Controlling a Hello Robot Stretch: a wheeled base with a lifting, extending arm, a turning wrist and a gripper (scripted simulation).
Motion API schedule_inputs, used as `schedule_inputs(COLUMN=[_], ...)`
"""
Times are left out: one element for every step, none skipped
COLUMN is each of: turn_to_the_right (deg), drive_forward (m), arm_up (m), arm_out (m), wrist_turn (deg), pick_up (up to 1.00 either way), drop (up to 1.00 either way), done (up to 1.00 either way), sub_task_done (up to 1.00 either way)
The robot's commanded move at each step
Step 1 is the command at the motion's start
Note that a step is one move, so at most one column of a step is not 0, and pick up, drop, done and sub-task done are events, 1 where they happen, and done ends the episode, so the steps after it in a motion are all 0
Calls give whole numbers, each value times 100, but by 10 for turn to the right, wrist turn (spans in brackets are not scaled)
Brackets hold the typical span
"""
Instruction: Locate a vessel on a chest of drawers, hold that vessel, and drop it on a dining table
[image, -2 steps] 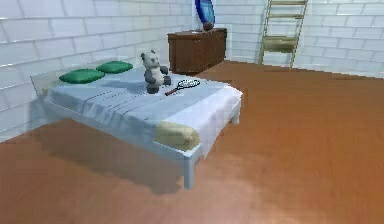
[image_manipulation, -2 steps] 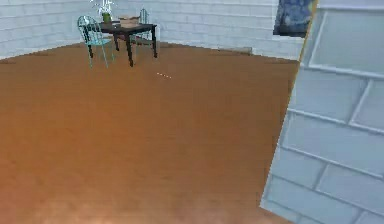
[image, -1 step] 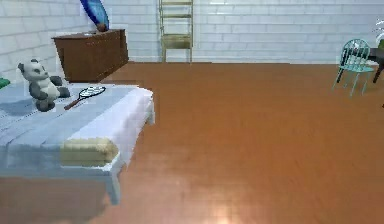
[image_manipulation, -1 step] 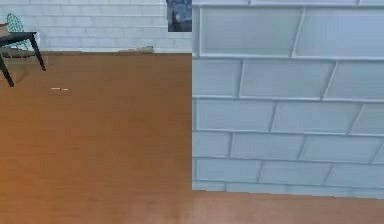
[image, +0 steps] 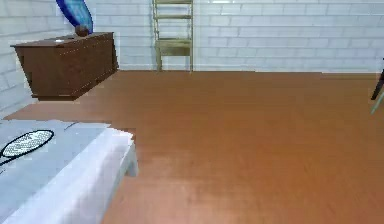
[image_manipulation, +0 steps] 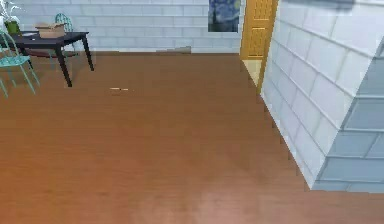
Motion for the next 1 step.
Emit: schedule_inputs(turn_to_the_right=[0], drive_forward=[100], arm_up=[0], arm_out=[0], wrist_turn=[0], pick_up=[0], drop=[0], done=[0], sub_task_done=[0])
